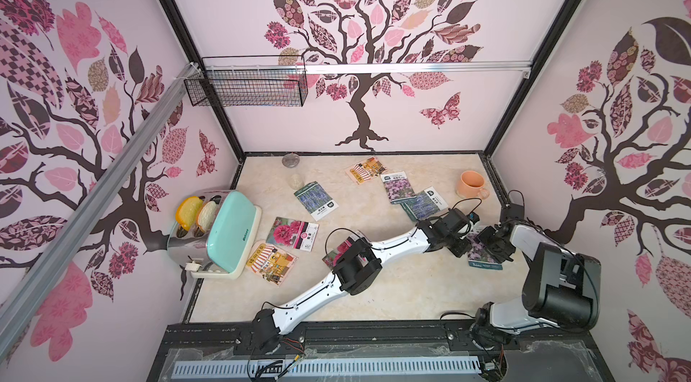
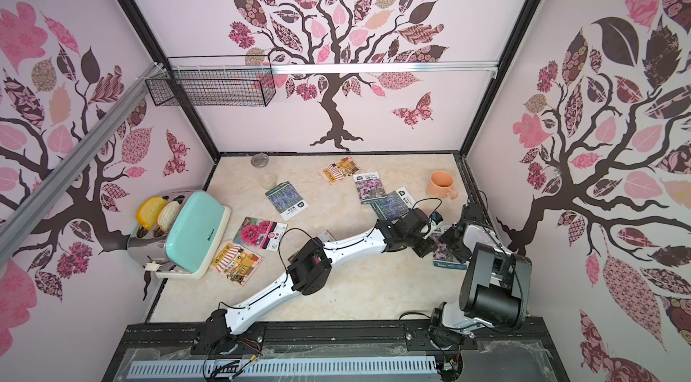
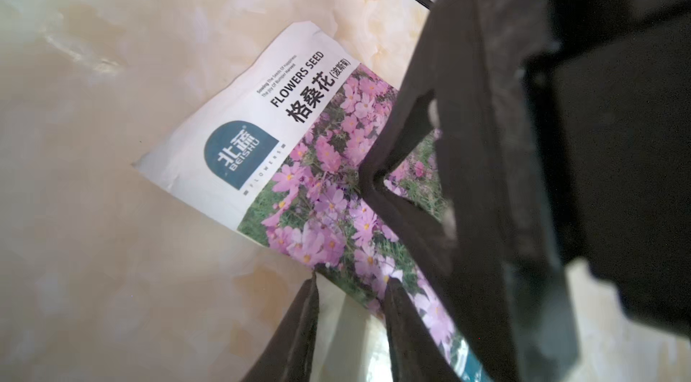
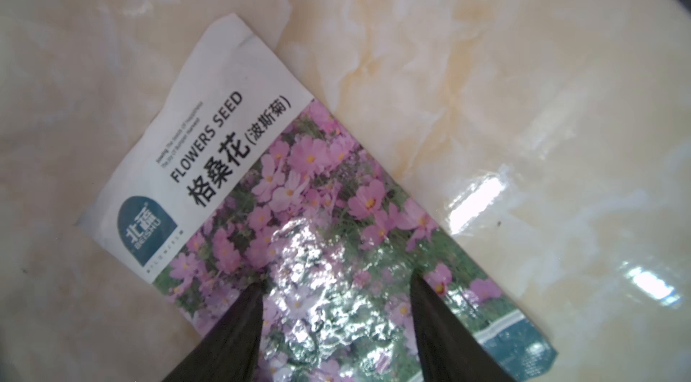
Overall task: Arrange the seed packets in a row
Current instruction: Adjust the seed packet at the center of the board.
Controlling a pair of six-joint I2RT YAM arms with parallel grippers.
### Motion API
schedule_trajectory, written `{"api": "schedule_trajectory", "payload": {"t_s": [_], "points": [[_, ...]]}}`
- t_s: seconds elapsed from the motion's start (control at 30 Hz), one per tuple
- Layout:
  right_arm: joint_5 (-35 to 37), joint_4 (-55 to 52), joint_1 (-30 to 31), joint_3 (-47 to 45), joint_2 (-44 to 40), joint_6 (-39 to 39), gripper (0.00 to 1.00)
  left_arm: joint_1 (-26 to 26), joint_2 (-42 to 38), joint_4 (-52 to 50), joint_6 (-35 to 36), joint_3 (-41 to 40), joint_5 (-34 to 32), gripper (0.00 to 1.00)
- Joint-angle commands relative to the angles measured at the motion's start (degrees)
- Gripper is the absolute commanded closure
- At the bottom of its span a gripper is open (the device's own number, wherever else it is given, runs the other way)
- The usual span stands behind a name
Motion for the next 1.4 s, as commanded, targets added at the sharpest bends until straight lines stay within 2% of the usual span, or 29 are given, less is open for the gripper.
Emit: {"api": "schedule_trajectory", "payload": {"t_s": [0.0, 0.1, 0.23, 0.4, 0.6, 1.03, 1.27, 1.37], "points": [[-2.7, -5.6, -0.3, -2.0, 0.3, 0.2, 0.35, 1.3, -2.5, 0.5, 0.0, -6.4, 0.0, 0.69], [-2.5, -5.7, -0.3, -1.9, -1.0, 0.1, 0.34, 1.6, -5.0, 3.4, -0.2, -11.0, -0.5, 0.69], [-2.7, -5.8, -0.3, -1.2, -0.3, -0.1, 0.34, 1.6, -5.8, 3.2, 0.2, -11.7, 0.5, 0.71], [-1.3, -5.7, -0.3, -0.8, 0.1, -0.1, 0.33, 1.5, -8.5, 6.6, -0.4, -16.8, -0.9, 0.72], [-0.8, -6.0, -0.3, 0.1, 1.4, 0.0, 0.33, 1.5, -7.9, 5.2, 0.1, -16.3, 0.3, 0.73], [1.2, -8.4, -0.3, 4.5, -1.2, -1.2, 0.31, 1.9, -8.8, 6.1, 0.0, -18.2, -2.1, 0.74], [-0.5, -7.8, -0.3, 5.1, 1.2, -1.6, 0.30, 2.2, -10.5, 6.3, 0.4, -20.4, -1.9, 0.75], [-1.7, -6.7, -0.3, 5.4, -1.0, -1.7, 0.30, 2.2, -11.7, 6.3, 0.5, -22.4, -1.6, 0.77]]}}
